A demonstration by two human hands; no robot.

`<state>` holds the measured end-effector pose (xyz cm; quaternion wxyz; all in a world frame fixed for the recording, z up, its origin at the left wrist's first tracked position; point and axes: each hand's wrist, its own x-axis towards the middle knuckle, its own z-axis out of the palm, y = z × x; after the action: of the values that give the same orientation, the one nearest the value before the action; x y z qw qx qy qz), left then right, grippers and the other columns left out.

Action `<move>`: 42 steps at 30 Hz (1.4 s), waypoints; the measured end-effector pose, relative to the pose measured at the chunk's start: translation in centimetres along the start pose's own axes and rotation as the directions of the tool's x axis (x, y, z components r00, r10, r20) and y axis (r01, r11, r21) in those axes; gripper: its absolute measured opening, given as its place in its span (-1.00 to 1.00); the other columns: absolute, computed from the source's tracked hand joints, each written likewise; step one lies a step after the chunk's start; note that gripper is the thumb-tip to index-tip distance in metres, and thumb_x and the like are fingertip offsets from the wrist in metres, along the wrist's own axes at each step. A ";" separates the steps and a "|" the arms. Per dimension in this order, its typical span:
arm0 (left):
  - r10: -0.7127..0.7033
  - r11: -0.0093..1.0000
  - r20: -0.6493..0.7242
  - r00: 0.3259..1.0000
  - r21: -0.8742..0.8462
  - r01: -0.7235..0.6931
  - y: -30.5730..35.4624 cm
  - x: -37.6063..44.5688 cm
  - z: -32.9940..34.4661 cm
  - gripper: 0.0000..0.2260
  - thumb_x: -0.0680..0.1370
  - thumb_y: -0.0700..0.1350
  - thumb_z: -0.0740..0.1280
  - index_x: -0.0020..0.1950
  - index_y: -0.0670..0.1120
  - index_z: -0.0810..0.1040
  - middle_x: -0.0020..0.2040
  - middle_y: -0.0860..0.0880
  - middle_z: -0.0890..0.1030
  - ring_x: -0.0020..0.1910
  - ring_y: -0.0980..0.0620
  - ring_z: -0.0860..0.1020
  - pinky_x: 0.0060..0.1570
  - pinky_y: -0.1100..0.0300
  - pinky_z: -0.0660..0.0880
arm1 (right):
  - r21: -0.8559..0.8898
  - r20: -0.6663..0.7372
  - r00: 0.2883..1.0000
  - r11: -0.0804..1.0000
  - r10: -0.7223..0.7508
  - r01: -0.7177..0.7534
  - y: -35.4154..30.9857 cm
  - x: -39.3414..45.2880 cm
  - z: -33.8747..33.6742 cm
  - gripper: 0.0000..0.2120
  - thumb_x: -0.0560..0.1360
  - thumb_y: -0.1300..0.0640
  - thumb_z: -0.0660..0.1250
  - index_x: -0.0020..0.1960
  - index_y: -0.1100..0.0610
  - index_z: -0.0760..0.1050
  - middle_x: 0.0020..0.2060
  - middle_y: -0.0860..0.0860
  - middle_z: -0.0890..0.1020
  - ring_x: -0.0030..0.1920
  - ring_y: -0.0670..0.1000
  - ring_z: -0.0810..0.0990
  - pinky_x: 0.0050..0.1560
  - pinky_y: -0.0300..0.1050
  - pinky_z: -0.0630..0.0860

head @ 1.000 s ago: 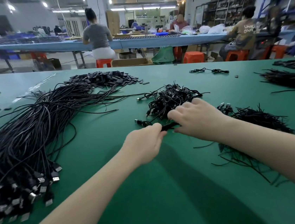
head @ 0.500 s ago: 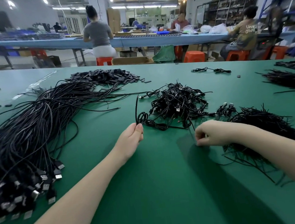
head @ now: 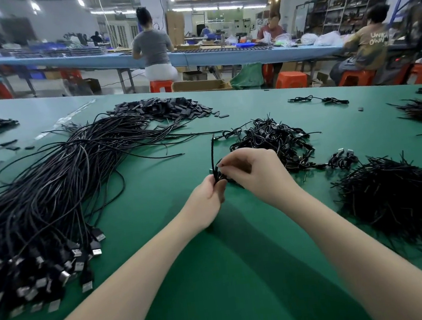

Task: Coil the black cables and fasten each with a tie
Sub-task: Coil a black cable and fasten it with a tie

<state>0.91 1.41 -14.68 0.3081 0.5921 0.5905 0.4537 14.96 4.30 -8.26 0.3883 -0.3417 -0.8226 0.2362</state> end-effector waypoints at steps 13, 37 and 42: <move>0.059 0.551 0.103 0.993 0.826 -0.118 0.3 -0.5 1.0 -0.75 0.61 -0.21 0.05 0.26 -0.20 0.36 0.12 -0.19 0.53 0.04 -0.22 0.55 -0.23 0.05 0.38 | -0.361 0.178 0.974 0.911 -0.141 0.198 -1.4 -1.6 -0.4 -0.86 0.55 0.06 0.29 0.03 0.05 0.60 -0.07 -0.05 0.66 -0.03 -0.01 0.60 -0.01 -0.09 0.50; 0.050 0.996 -0.236 0.970 -0.058 -0.066 1.4 -2.2 2.3 -0.80 0.66 -0.07 0.14 -0.16 0.02 0.38 -0.29 0.15 0.52 -0.32 0.35 0.46 -0.30 0.46 0.33 | 0.804 0.218 0.772 0.339 0.596 -0.489 1.8 -3.7 3.5 -0.88 0.52 0.18 0.37 -0.19 0.11 0.48 -0.34 -0.05 0.65 -0.34 -0.14 0.61 -0.28 -0.24 0.48; -0.025 0.970 -0.142 0.990 -0.244 -0.011 1.3 -1.8 2.2 -0.89 0.66 -0.06 0.13 -0.05 0.05 0.38 -0.24 0.12 0.45 -0.34 0.30 0.41 -0.19 0.25 0.34 | 0.800 0.236 0.777 0.337 0.584 -0.497 2.3 -4.1 3.4 -0.89 0.51 0.20 0.38 -0.19 0.15 0.51 -0.33 0.05 0.57 -0.31 -0.04 0.57 -0.31 -0.25 0.47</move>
<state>3.66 -0.13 -14.73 0.3367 0.5133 0.5529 0.5635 14.98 2.35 -13.67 0.4379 -0.3792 -0.4291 0.6931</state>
